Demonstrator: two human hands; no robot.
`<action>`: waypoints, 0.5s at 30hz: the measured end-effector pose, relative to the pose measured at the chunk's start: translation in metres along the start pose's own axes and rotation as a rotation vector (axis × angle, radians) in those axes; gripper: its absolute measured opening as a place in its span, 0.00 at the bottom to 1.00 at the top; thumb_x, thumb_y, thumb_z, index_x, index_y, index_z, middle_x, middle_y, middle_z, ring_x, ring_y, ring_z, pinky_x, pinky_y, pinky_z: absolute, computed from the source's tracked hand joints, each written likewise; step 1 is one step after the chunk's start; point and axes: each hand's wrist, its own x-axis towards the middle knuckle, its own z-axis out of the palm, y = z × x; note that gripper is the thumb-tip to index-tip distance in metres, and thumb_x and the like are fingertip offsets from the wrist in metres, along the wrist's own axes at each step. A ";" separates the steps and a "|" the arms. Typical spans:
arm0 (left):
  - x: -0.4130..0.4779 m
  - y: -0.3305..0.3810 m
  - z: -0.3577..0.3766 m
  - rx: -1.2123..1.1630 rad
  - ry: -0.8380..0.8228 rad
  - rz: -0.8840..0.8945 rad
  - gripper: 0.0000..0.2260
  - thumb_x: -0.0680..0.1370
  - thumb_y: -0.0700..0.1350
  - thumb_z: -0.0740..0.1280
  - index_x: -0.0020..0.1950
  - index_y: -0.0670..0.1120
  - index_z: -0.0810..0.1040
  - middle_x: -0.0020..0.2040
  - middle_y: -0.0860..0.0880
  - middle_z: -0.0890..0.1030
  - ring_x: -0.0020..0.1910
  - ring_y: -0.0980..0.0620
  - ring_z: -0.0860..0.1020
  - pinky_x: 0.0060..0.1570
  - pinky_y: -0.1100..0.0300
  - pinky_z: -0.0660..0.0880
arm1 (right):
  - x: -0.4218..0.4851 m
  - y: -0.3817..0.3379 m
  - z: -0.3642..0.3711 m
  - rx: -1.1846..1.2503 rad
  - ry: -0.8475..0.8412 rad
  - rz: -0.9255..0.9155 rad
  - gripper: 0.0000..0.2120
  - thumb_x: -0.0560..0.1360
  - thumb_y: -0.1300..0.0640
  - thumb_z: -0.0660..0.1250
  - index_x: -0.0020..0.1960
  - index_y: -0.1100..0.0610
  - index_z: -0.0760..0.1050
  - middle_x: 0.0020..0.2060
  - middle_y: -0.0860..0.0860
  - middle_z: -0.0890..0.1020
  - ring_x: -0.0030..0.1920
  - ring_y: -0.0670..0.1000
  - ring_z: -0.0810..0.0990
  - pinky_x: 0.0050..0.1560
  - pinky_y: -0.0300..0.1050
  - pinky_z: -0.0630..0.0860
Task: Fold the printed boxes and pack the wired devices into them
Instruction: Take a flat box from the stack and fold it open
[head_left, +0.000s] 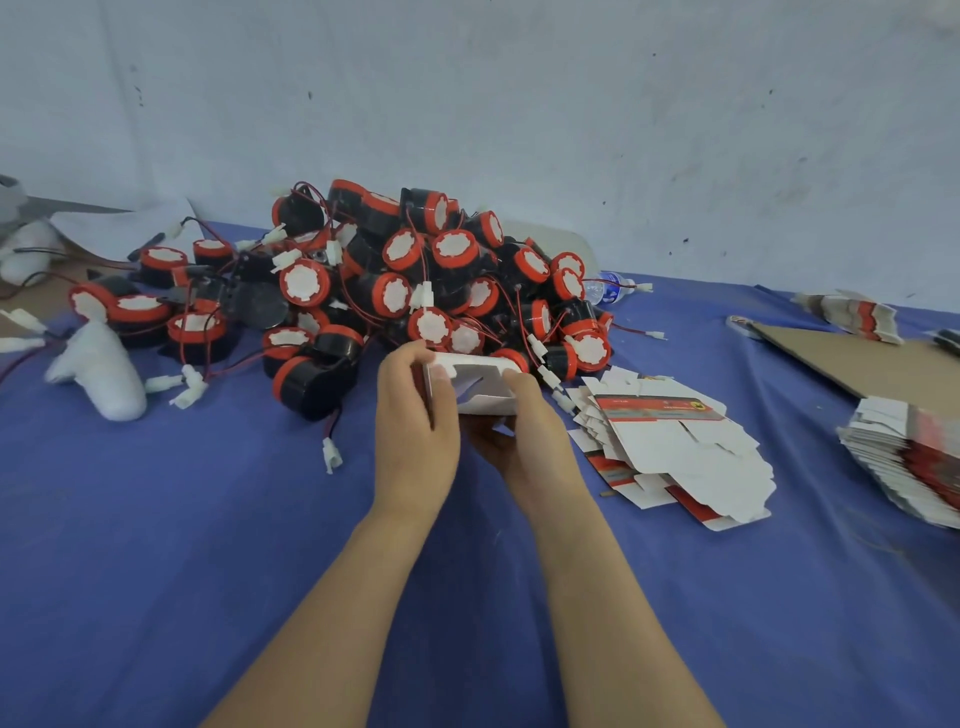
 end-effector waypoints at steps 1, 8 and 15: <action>0.001 -0.001 0.000 -0.037 -0.012 -0.048 0.10 0.81 0.41 0.60 0.61 0.51 0.67 0.58 0.54 0.72 0.54 0.61 0.72 0.52 0.73 0.69 | 0.000 0.001 -0.001 -0.003 -0.010 -0.007 0.10 0.77 0.53 0.63 0.55 0.56 0.76 0.44 0.54 0.81 0.46 0.53 0.81 0.48 0.49 0.80; 0.010 -0.003 -0.001 -0.285 -0.063 -0.394 0.20 0.84 0.49 0.55 0.75 0.60 0.59 0.76 0.54 0.61 0.73 0.54 0.63 0.72 0.53 0.62 | -0.003 0.007 -0.003 -0.196 -0.125 -0.127 0.11 0.78 0.43 0.62 0.49 0.46 0.82 0.48 0.49 0.85 0.52 0.50 0.84 0.47 0.42 0.80; 0.008 -0.007 -0.001 -0.249 -0.031 -0.348 0.20 0.81 0.37 0.56 0.66 0.61 0.68 0.67 0.55 0.72 0.65 0.55 0.71 0.55 0.68 0.71 | 0.000 0.011 -0.005 -0.212 -0.077 -0.158 0.15 0.80 0.44 0.58 0.45 0.45 0.82 0.43 0.51 0.86 0.47 0.52 0.85 0.45 0.45 0.82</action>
